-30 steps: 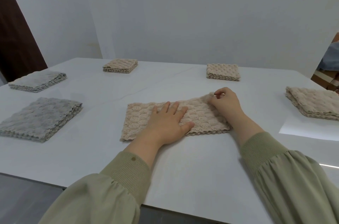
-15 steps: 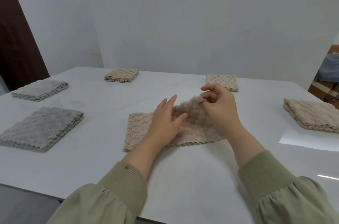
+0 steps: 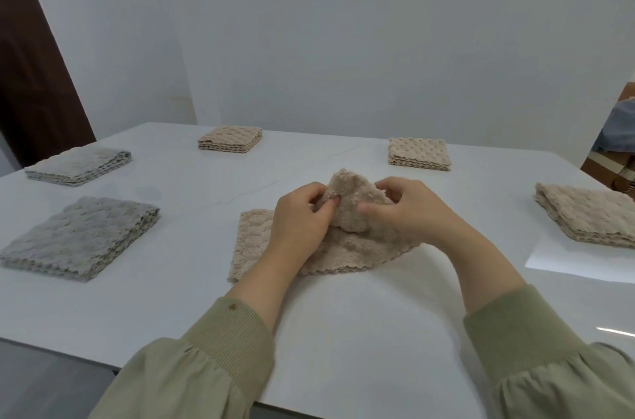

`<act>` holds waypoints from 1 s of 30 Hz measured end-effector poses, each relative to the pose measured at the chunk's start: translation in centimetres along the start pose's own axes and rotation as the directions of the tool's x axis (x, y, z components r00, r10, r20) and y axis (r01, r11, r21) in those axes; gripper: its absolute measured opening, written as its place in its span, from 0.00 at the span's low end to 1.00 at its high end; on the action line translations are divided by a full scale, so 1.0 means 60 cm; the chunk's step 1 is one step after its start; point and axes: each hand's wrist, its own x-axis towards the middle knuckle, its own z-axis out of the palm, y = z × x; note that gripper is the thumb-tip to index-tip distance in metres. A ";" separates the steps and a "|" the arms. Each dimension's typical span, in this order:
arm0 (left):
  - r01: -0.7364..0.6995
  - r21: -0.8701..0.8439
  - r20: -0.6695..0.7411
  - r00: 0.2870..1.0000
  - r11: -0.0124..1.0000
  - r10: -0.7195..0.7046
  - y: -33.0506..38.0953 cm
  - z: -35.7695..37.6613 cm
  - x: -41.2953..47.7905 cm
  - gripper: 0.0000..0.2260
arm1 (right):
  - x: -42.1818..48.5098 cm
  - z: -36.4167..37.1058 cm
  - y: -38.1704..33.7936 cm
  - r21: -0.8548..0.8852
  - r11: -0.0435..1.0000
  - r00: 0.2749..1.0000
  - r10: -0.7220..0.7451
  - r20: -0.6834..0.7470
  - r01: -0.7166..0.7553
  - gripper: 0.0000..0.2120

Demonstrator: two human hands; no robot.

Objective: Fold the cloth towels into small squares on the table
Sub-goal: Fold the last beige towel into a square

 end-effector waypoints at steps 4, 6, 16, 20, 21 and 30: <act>-0.007 0.012 -0.068 0.998 1.000 0.008 -0.001 -0.005 0.000 0.16 | -0.005 -0.024 0.026 -0.283 0.953 0.958 0.174 0.228 -0.105 0.08; 0.017 0.036 -0.104 0.994 0.999 -0.013 -0.007 -0.006 0.003 0.17 | 0.006 -0.019 0.042 -0.149 0.977 0.984 0.167 0.069 -0.155 0.05; 0.234 -0.037 0.190 0.956 0.972 -0.223 0.001 -0.017 0.015 0.11 | 0.025 0.034 0.049 0.829 0.486 0.927 0.363 0.094 -0.275 0.07; 0.584 -0.430 0.537 0.779 0.688 -0.324 0.020 -0.032 0.009 0.06 | 0.028 0.008 0.061 0.796 0.488 0.930 0.260 0.261 -0.359 0.12; 0.617 -0.459 0.588 0.750 0.639 -0.302 0.023 -0.035 0.008 0.06 | 0.028 0.003 0.062 0.776 0.504 0.925 0.233 0.300 -0.379 0.12; 0.328 0.026 0.013 0.944 0.944 -0.329 -0.013 -0.028 0.017 0.10 | 0.028 0.006 0.064 0.490 0.863 0.979 0.189 -0.078 -0.128 0.08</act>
